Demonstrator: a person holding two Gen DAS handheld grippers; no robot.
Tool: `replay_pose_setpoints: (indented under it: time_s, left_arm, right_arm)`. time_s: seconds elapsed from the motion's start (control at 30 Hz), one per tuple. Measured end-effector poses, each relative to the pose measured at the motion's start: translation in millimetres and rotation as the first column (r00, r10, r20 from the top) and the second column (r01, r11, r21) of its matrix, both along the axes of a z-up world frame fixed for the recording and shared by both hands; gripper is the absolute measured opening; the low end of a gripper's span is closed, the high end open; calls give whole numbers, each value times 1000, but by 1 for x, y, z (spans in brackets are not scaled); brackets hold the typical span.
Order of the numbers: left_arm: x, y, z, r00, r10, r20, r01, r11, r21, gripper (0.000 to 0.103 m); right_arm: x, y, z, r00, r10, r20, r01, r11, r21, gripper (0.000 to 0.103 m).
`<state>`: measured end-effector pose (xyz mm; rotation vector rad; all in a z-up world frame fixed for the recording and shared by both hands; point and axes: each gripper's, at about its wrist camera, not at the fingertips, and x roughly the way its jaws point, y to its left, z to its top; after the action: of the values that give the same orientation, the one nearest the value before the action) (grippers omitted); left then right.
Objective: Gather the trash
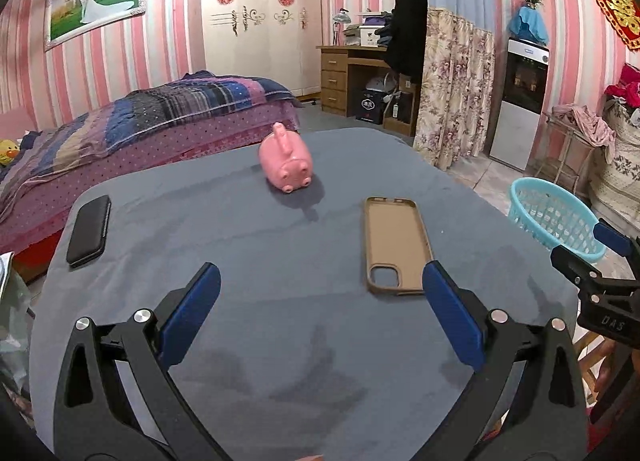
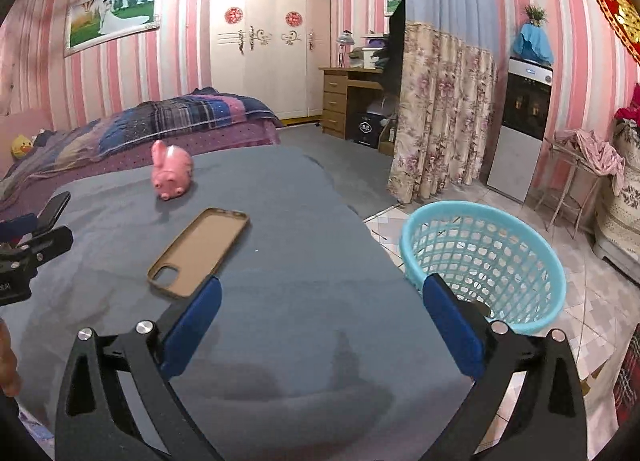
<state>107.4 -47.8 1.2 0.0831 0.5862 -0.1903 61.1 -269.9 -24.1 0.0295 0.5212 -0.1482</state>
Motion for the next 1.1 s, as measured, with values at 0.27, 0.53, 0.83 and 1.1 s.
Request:
replay_pose_setpoints:
  time_s: [0.27,0.53,0.83,1.1]
  left_arm:
    - [-16,13,2,999,27,29,-27,1000,-11,98]
    - [-24,25,-3,998,48,34,-47,998,-29,98]
    - [-34,34,-7,998,56,39,-55,998,-42,98]
    - [-38,40,-8,997,72,40,-70,996,-49,98]
  right_arm:
    - [-11,28,1,999,40,30,-40,999,8,98]
    - [-19,44,3,997,65,34,-65,998,-11,98]
    - [-29,58,3,995,92,46,-91,995,-33,98]
    - [-35,63,3,993,104,55,-102,994,-36,98]
